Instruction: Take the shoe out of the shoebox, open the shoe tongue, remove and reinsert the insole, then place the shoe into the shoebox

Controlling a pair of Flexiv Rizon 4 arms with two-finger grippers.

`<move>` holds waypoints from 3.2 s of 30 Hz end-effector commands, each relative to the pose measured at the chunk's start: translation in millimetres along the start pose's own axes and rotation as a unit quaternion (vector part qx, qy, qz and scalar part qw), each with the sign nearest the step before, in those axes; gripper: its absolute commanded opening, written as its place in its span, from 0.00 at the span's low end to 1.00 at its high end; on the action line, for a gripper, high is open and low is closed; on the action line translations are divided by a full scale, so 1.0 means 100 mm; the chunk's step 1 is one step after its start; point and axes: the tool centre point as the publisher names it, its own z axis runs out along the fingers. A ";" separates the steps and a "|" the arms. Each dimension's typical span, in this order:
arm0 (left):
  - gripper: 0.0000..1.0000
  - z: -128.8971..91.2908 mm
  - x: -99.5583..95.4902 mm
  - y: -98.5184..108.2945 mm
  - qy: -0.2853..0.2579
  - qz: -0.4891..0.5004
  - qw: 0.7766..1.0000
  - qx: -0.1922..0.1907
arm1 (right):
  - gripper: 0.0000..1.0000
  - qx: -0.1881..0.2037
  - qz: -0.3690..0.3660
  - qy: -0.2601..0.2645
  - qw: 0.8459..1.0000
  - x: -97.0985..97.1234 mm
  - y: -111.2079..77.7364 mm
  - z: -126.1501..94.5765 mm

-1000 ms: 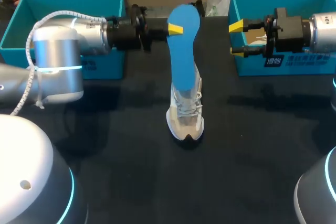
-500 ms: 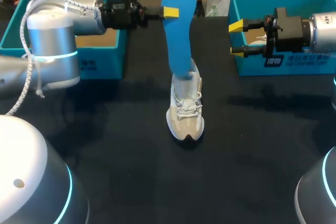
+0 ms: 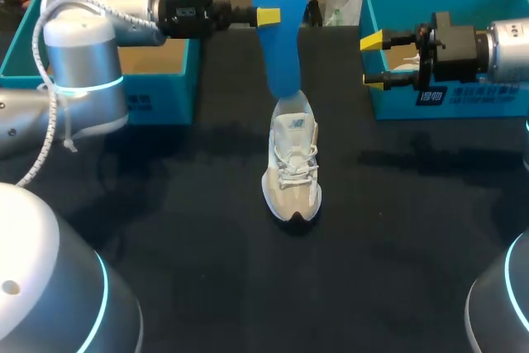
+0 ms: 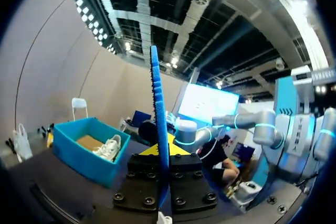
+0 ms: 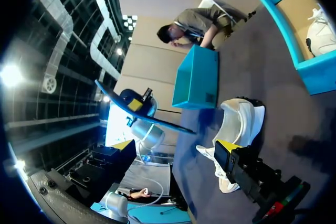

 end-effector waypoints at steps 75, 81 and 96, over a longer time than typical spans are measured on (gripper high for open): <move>0.00 0.12 -0.57 0.58 -0.001 0.873 0.486 -0.035 | 1.00 0.000 0.001 0.000 1.000 -0.01 0.00 0.02; 0.00 0.18 -0.59 0.65 -0.006 0.873 0.486 -0.046 | 1.00 0.018 0.005 0.008 1.000 -0.03 0.02 0.12; 0.00 0.46 -0.63 0.74 -0.015 0.878 0.474 -0.063 | 0.92 0.063 -0.005 0.024 0.998 -0.06 0.05 0.45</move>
